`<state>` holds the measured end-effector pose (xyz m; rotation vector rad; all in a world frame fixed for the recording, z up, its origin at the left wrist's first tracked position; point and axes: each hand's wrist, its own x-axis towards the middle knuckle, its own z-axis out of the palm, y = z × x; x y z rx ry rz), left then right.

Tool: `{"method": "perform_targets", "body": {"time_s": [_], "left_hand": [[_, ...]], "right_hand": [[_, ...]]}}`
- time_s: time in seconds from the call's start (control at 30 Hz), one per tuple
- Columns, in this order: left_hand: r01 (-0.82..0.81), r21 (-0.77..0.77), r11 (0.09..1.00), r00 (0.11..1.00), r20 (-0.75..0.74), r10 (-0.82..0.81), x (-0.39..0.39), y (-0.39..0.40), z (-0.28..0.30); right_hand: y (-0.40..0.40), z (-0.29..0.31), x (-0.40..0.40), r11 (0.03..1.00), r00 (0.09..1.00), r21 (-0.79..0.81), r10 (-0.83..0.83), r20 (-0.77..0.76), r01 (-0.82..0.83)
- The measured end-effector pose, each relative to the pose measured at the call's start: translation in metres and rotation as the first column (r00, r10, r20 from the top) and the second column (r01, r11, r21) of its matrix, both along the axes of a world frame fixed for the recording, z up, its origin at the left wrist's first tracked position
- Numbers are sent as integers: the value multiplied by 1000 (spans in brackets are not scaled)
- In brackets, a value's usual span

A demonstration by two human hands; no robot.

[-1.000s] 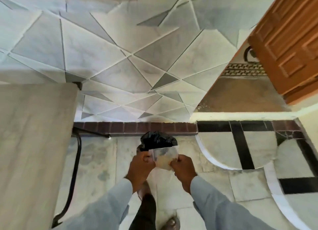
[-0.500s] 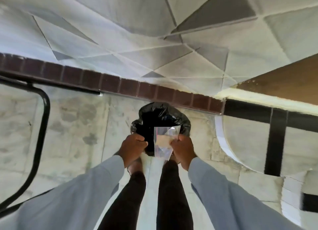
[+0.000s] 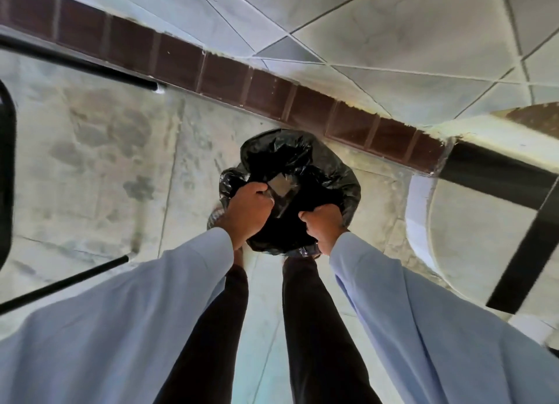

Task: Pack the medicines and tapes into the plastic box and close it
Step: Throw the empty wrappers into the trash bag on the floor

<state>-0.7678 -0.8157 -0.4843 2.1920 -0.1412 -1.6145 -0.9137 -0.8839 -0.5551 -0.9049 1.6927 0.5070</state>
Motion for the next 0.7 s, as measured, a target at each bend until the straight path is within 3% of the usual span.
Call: {"method": "perform_targets", "body": {"time_s": [0.23, 0.37, 0.57, 0.7], "left_hand": [[99, -43, 994, 985, 147, -91, 22, -1, 54], [127, -114, 985, 962, 255, -95, 46, 0, 121], [109, -327, 939, 929, 369, 21, 80, 5, 274], [157, -490, 857, 867, 484, 118, 103, 12, 376]], "right_hand": [[-22, 95, 35, 921, 925, -199, 362, 112, -336], [-32, 185, 76, 738, 782, -430, 614, 108, -520], [-32, 356, 118, 530, 688, -684, 723, 57, -501], [-17, 466, 135, 321, 653, -863, 757, -14, -391]]}}
